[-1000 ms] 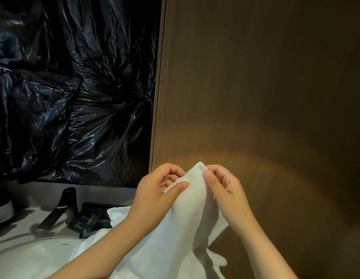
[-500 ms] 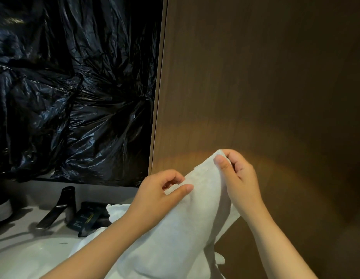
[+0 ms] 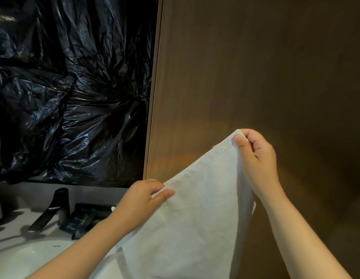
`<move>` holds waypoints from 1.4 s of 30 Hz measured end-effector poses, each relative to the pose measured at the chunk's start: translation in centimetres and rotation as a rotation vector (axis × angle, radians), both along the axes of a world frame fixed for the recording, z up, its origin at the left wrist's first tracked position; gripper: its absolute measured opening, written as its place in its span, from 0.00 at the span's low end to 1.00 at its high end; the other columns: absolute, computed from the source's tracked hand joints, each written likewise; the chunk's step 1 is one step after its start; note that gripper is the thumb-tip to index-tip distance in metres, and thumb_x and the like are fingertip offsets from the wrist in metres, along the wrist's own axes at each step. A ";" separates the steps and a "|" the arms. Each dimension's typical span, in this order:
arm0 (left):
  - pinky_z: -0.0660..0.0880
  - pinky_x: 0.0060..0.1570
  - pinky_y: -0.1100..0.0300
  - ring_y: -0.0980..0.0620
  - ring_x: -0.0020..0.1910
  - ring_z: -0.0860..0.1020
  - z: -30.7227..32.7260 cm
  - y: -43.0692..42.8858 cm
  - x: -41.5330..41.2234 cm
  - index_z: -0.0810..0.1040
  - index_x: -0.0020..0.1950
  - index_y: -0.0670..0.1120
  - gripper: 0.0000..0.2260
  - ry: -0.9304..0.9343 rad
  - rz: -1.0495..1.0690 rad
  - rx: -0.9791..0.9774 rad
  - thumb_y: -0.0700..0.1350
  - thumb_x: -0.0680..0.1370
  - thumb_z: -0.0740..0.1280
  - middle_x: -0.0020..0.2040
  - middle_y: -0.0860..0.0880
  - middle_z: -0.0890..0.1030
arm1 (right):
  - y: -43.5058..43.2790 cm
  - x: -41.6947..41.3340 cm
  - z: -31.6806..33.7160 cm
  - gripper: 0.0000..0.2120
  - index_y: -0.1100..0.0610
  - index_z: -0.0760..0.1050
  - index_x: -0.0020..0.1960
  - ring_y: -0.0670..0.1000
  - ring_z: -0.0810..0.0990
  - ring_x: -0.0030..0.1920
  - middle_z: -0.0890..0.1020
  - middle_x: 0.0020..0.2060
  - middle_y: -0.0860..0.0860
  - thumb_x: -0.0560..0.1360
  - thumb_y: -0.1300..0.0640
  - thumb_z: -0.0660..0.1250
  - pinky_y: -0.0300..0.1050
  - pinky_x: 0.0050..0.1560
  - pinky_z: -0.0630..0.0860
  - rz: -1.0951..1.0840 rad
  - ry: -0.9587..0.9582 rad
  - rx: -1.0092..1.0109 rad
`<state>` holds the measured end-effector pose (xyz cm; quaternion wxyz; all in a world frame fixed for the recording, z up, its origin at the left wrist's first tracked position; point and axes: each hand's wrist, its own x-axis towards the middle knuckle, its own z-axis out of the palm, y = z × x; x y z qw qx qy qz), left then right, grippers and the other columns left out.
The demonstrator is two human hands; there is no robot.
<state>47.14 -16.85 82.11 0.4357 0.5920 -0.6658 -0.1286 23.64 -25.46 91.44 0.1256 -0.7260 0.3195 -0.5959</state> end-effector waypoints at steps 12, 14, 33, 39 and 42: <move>0.77 0.47 0.54 0.55 0.40 0.77 1.2 -2.8 4.4 0.83 0.43 0.50 0.17 -0.289 0.167 0.086 0.59 0.78 0.61 0.39 0.52 0.79 | -3.0 -3.1 4.0 0.06 0.48 0.75 0.49 0.34 0.77 0.44 0.77 0.40 0.38 0.81 0.50 0.61 0.22 0.37 0.70 -0.196 -0.002 -0.030; 0.78 0.45 0.54 0.54 0.39 0.77 1.9 -3.3 5.1 0.81 0.42 0.50 0.17 -0.292 0.212 0.084 0.60 0.79 0.60 0.38 0.51 0.79 | -3.5 -3.5 4.2 0.06 0.49 0.75 0.52 0.37 0.77 0.45 0.77 0.42 0.39 0.82 0.49 0.60 0.25 0.40 0.69 -0.227 0.009 -0.017; 0.72 0.31 0.60 0.50 0.29 0.78 6.9 -6.0 7.0 0.80 0.31 0.46 0.19 0.165 0.363 -0.222 0.61 0.71 0.71 0.29 0.45 0.79 | -5.6 -5.4 2.9 0.10 0.51 0.74 0.55 0.42 0.76 0.45 0.77 0.43 0.43 0.82 0.48 0.58 0.36 0.43 0.70 -0.310 -0.164 0.046; 0.73 0.29 0.67 0.59 0.31 0.80 8.0 -5.7 6.7 0.82 0.32 0.51 0.11 0.174 0.333 -0.215 0.56 0.69 0.75 0.30 0.53 0.82 | -7.2 -6.4 1.4 0.17 0.58 0.76 0.57 0.54 0.78 0.51 0.80 0.49 0.54 0.83 0.47 0.56 0.55 0.54 0.77 -0.422 -0.032 0.232; 0.73 0.33 0.59 0.59 0.32 0.79 7.7 -5.8 6.2 0.81 0.32 0.51 0.12 0.119 0.343 -0.200 0.57 0.70 0.74 0.31 0.54 0.81 | -7.9 -6.0 0.4 0.19 0.60 0.75 0.59 0.57 0.77 0.54 0.79 0.51 0.55 0.83 0.46 0.55 0.57 0.56 0.76 -0.482 -0.028 0.306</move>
